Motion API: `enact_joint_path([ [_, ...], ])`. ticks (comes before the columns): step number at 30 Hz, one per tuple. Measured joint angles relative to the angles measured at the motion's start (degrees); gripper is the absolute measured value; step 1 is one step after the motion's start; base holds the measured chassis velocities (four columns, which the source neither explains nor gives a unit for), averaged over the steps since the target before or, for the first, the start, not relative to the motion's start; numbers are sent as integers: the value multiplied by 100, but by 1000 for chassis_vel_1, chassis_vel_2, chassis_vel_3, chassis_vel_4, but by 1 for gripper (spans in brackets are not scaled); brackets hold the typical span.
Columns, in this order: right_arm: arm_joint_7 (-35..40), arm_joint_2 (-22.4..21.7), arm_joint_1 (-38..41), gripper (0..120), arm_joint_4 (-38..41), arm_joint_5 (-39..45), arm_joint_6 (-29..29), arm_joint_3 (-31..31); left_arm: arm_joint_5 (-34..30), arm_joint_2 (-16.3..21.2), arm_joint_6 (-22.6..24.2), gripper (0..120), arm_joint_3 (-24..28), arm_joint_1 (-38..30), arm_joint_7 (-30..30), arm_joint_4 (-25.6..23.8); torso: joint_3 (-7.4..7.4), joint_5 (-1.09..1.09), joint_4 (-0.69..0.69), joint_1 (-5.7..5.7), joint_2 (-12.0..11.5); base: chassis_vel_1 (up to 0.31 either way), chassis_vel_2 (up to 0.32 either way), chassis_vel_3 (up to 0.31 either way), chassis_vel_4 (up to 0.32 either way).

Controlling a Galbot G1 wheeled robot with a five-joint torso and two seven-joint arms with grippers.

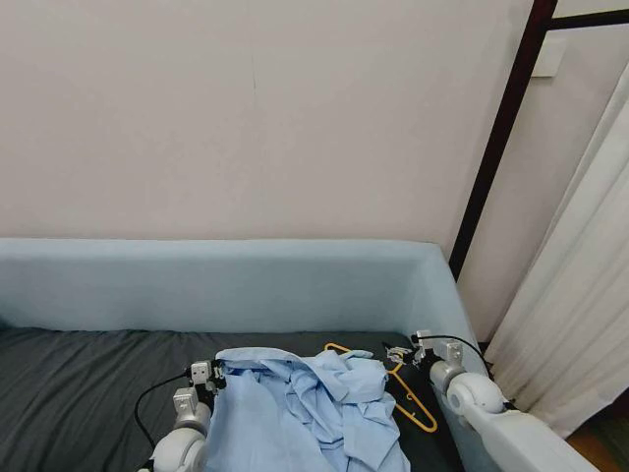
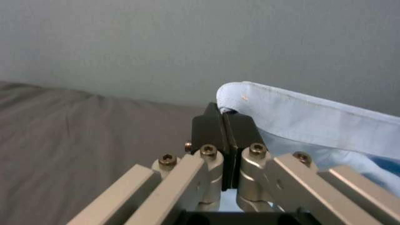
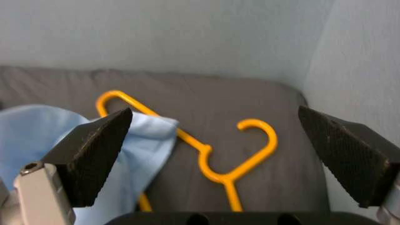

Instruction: Pick up the clothes from the sofa and hang them on the clothes hanger.

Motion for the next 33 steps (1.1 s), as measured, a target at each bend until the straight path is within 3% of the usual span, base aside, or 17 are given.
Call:
enact_joint_path([
  [11,-380,352,171,100,-1240,-882,-72,-90,-17,79,-57,0,-2,30,78,-21,0,0,-1,0,0,0,0,0,0],
  [29,-941,611,632,100,-2134,-1785,-637,-431,82,134,-84,0,9,179,127,-164,0,0,-2,0,0,0,0,0,0],
  [33,-1081,726,691,86,-2327,-1891,-582,-411,100,139,-91,0,23,182,131,-176,0,0,-1,0,0,0,0,0,0],
])
